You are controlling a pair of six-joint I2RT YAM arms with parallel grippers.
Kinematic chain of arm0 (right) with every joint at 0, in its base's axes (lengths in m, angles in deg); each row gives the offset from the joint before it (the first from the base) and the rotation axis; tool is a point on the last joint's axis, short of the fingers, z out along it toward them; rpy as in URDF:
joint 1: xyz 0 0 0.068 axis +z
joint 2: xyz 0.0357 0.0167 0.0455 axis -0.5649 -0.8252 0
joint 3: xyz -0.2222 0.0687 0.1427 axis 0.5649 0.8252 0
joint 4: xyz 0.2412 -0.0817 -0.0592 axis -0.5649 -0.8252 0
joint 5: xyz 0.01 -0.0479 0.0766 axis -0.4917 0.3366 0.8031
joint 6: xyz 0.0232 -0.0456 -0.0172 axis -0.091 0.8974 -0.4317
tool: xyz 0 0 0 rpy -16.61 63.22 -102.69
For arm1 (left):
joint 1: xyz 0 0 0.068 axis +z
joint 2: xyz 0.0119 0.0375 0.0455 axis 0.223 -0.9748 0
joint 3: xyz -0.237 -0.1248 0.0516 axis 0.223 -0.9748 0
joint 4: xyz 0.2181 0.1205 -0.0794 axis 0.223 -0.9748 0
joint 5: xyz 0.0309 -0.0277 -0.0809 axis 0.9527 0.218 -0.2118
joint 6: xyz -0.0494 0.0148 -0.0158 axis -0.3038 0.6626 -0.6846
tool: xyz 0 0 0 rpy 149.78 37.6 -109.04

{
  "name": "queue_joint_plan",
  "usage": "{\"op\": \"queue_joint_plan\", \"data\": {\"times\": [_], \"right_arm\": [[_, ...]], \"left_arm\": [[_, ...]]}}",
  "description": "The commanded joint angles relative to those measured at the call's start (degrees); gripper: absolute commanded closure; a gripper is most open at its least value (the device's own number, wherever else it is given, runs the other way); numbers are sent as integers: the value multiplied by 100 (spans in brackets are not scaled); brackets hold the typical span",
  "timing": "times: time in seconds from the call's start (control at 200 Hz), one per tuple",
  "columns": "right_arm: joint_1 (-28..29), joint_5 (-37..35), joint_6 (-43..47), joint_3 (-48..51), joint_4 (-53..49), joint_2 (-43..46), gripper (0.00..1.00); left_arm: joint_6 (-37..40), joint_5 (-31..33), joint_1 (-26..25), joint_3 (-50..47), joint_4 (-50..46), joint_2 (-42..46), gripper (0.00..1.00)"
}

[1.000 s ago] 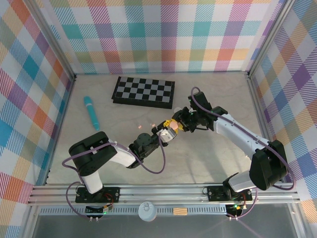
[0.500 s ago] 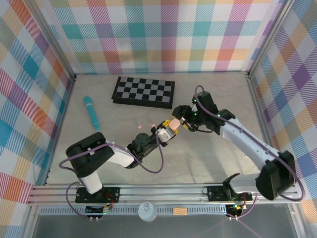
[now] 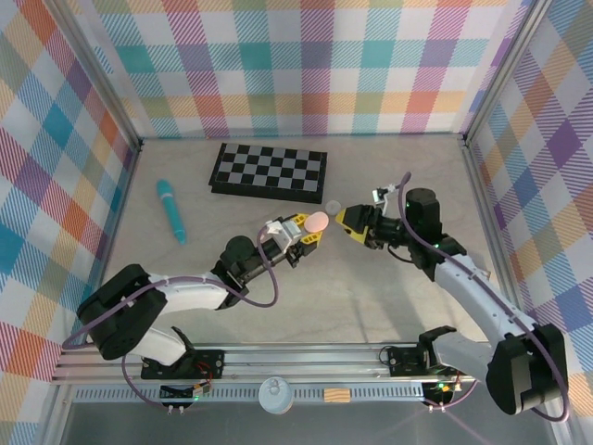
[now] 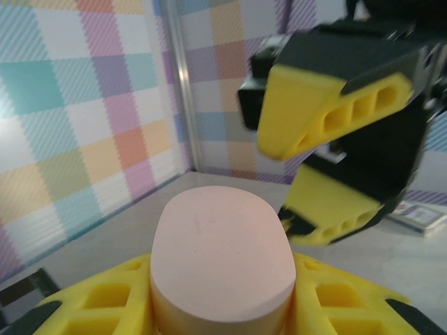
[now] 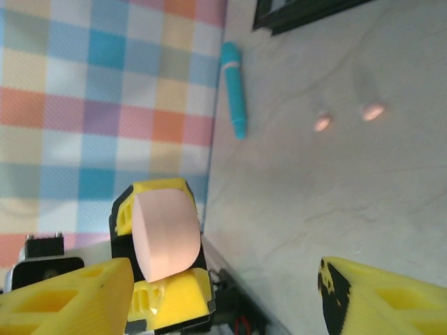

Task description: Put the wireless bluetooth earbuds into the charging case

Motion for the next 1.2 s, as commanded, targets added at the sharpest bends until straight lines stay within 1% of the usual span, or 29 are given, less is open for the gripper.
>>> {"op": "queue_joint_plan", "data": {"times": [0.0,0.1,0.145,0.325,0.43,0.505,0.585,0.735,0.765,0.835,0.915,0.99,1.195], "right_arm": [[16,956,-899,243,1833,-263,33],[34,1144,-1425,370,2773,-511,33],[47,1183,-1586,375,2993,-580,34],[129,1244,-1557,327,2756,-641,40],[188,1244,-1612,338,2734,-658,42],[234,1260,-1634,323,2748,-684,49],[251,1259,-1662,308,2771,-686,52],[240,1205,-1636,281,2660,-632,67],[247,1187,-1642,271,2658,-624,69],[250,1173,-1611,231,2556,-615,68],[257,1151,-1502,175,2373,-599,59],[239,1149,-1487,143,2358,-612,56],[207,1091,-1430,132,2220,-575,56]], "left_arm": [[-546,-933,63,215,-269,145,70],[-654,-1067,94,264,-227,130,70],[-695,-1104,107,286,-196,110,70],[-832,-1155,152,389,-37,6,70],[-837,-1155,179,473,70,-124,70],[-848,-1154,196,556,176,-251,70],[-841,-1095,222,609,314,-377,70],[-850,-1195,267,708,397,-505,70],[-865,-1230,262,713,406,-496,70],[-919,-1308,267,702,416,-454,70],[-917,-1377,268,669,330,-362,70],[-878,-1400,267,634,207,-265,70],[-772,-1319,275,522,56,-107,70]]}}
